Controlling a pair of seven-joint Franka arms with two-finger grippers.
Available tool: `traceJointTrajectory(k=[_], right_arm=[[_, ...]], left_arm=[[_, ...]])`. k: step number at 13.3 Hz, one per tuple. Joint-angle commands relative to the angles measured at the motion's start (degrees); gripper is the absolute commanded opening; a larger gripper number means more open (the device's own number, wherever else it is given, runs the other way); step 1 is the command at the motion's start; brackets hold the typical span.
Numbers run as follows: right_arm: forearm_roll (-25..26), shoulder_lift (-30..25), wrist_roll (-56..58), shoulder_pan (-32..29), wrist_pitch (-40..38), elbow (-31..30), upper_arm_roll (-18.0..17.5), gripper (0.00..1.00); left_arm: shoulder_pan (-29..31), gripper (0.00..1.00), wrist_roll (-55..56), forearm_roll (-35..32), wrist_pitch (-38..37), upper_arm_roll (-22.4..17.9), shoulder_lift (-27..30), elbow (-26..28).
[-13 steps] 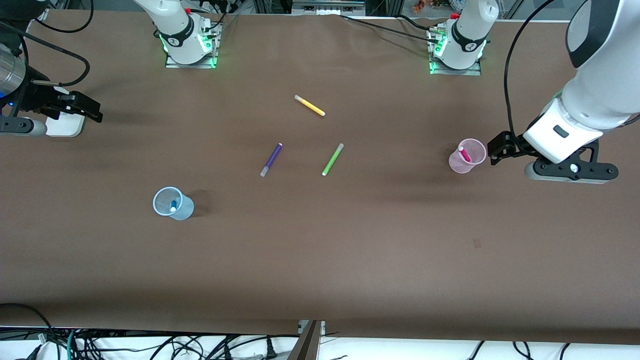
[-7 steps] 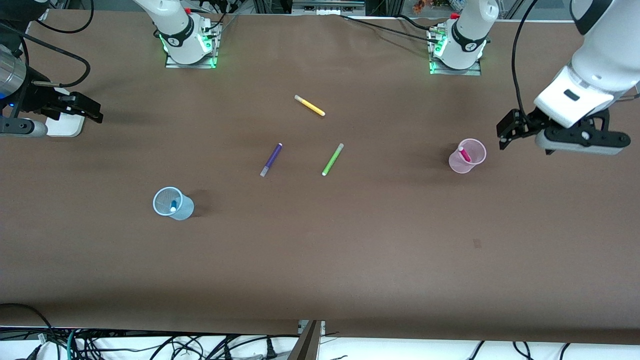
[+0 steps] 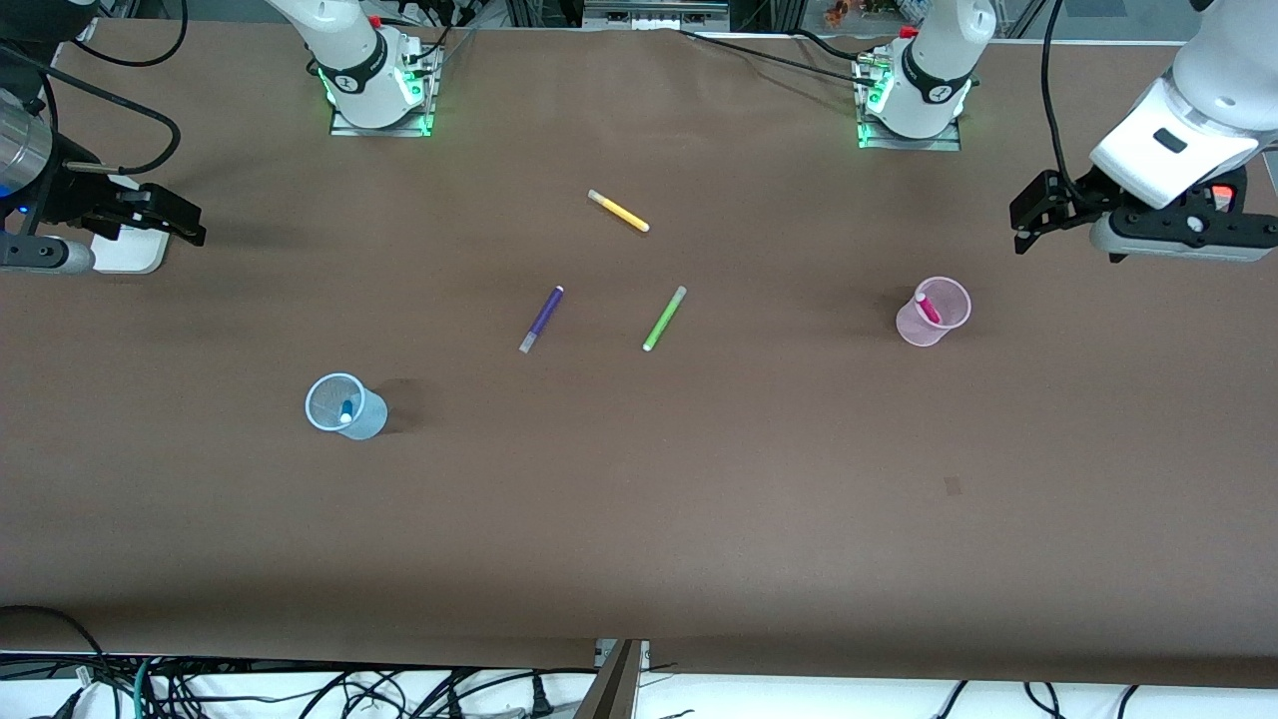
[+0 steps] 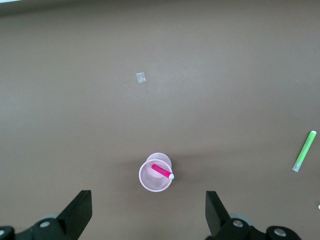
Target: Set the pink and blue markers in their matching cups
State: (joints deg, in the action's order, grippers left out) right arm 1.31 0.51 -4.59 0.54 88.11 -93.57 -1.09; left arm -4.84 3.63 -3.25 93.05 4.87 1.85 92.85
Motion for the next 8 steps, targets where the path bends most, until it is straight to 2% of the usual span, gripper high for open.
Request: traceJointTrajectory(k=[1, 8], right_arm=[[-0.8, 0.5, -0.9, -0.3, -1.4, 1.6, -0.2, 1.0], [-0.8, 0.5, -0.9, -0.2, -1.4, 1.6, -0.2, 1.0]], left_arm=[[0.2, 1.0, 0.7, 1.1, -1.6, 0.2, -1.1, -1.9], [0.5, 1.0, 0.7, 0.5, -1.6, 0.2, -3.3, -4.3]])
